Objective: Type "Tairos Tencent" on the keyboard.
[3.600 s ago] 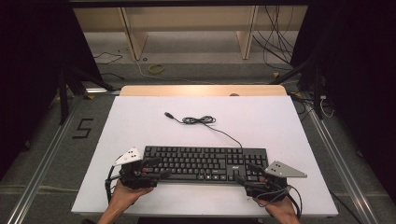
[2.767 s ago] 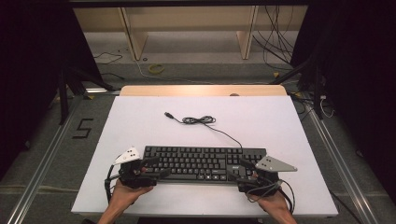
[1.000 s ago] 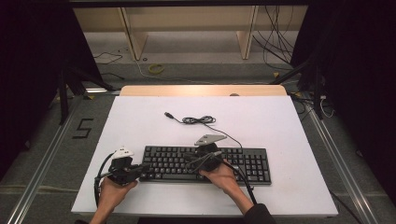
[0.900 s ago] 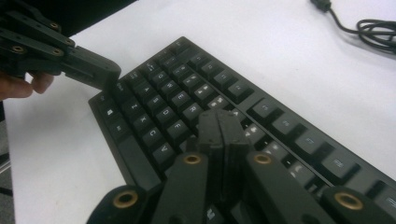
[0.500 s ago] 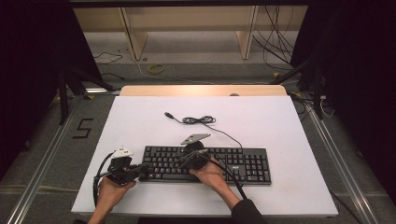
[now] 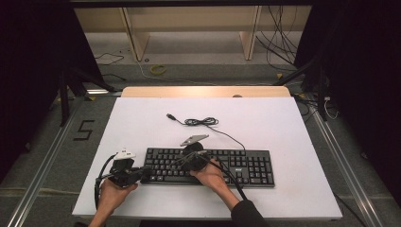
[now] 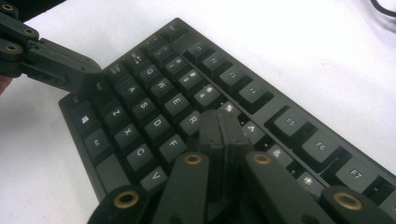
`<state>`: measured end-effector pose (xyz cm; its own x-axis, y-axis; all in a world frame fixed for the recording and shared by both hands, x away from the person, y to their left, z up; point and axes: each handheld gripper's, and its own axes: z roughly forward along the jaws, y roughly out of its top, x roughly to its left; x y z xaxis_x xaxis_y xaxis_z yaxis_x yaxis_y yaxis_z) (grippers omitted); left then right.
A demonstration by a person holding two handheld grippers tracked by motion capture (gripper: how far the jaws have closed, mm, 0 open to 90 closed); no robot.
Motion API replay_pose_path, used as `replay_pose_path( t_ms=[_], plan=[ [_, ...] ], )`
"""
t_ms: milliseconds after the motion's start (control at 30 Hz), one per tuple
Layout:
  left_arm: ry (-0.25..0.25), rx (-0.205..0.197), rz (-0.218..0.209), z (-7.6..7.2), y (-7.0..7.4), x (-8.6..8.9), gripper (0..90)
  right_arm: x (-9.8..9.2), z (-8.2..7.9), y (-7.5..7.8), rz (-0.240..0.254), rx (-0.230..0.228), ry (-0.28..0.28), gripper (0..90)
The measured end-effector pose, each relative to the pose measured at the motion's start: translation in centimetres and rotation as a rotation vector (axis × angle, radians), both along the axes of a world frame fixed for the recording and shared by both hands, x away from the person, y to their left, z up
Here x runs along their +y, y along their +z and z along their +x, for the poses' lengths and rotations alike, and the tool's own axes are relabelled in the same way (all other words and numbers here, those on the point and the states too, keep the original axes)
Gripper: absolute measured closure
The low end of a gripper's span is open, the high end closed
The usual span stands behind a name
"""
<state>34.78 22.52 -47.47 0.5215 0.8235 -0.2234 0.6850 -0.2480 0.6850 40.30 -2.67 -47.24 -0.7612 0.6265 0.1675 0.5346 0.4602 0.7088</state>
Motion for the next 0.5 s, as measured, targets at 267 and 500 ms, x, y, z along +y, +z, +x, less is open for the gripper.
replay_pose_path(
  t_ms=[267,500],
  plan=[
    [0.003,0.010,0.008,0.15,-0.18,0.06,89.5,0.33,0.18,-0.16,-0.003,0.001,-0.006,90.0],
    [-0.001,0.014,0.007,0.18,-0.19,0.05,89.5,0.60,0.17,-0.27,-0.006,0.006,-0.001,90.0]
  ],
)
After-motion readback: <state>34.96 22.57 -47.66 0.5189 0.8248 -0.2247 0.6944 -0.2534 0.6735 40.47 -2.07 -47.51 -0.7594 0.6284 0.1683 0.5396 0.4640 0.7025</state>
